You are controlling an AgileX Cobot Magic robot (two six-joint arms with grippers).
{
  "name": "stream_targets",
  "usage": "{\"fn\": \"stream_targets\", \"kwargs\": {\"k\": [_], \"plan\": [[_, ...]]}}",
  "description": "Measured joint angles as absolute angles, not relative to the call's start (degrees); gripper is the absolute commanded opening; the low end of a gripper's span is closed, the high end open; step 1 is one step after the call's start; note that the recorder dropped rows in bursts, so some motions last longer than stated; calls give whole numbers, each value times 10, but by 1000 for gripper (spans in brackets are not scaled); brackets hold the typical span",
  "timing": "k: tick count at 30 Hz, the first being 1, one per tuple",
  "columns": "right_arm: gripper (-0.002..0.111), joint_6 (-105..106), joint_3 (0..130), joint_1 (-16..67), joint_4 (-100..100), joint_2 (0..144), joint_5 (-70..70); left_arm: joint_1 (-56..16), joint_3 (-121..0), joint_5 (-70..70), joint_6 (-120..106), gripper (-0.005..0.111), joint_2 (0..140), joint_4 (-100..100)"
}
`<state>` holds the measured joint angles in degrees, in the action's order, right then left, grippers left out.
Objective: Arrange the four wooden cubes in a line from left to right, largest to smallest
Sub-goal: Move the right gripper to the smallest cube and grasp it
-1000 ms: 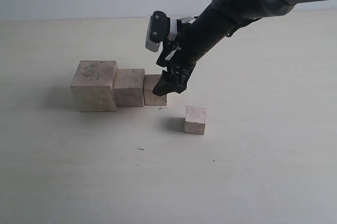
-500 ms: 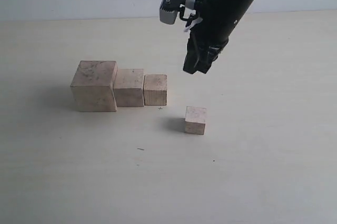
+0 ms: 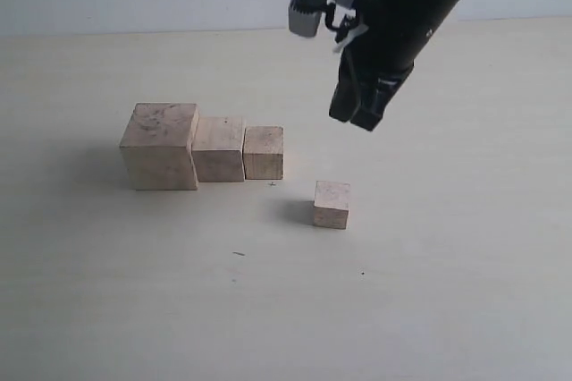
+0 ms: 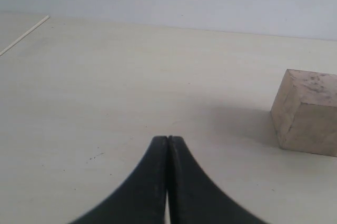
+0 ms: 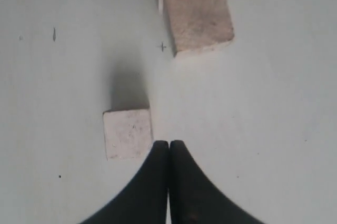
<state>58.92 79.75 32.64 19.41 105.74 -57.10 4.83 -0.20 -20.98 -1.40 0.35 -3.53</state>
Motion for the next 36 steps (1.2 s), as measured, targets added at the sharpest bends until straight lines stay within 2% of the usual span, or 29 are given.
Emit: {"fn": "stream_targets", "kwargs": {"k": [5, 8, 11, 16, 19, 36], "plan": [[1, 587, 735, 326, 217, 1060, -488, 48, -2, -210, -14, 0, 3, -35], [9, 587, 715, 326, 251, 1060, -462, 48, -2, -210, -14, 0, 3, -35], [26, 587, 695, 326, 262, 1060, -461, 48, -2, -210, -14, 0, 3, -35], [63, 587, 684, 326, 267, 1060, -459, 48, -2, -210, -14, 0, 3, -35], [75, 587, 684, 326, 270, 1060, -458, 48, -2, -210, -14, 0, 3, -35], [76, 592, 684, 326, 253, 1068, -488, 48, -2, -210, -14, 0, 3, -35]]}}
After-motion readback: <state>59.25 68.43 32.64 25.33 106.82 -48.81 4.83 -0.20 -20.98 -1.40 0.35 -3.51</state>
